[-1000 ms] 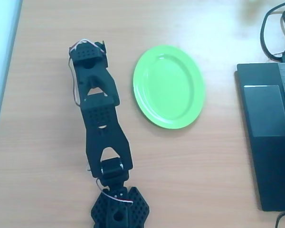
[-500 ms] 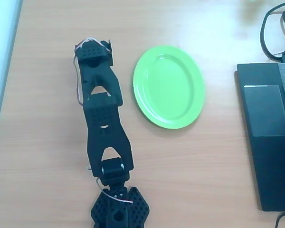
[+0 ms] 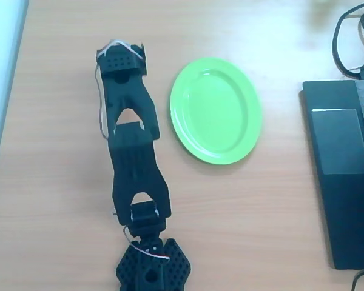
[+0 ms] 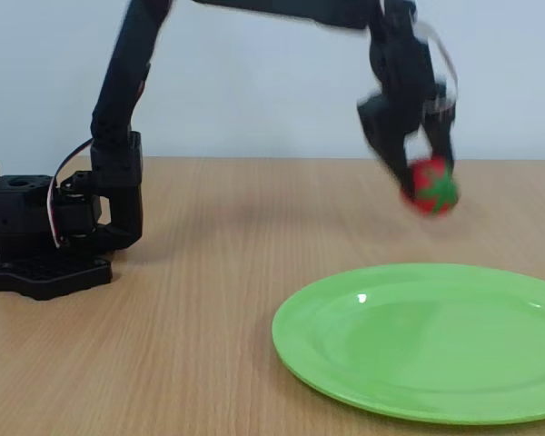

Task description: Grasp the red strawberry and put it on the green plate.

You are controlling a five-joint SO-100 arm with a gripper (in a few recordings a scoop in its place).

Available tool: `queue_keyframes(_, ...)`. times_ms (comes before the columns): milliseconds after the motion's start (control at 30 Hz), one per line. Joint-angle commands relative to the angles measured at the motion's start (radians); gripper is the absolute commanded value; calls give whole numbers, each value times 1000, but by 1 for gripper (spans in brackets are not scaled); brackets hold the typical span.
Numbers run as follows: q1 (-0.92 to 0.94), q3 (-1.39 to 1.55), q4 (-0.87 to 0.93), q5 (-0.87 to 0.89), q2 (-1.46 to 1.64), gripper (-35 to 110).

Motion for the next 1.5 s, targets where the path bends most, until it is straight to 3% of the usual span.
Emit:
queue_keyframes(0,49,-25,43,21,236,9)
queue_keyframes(267,469,-11,71,89,408,14)
queue_keyframes(500,698,-18,12,135,153,20)
queue_keyframes(900,638,-155,-37,20,-196,29)
queue_keyframes(1233,528,-156,64,-48,-235,34)
queue_keyframes(1467,502,-140,77,-48,-184,51)
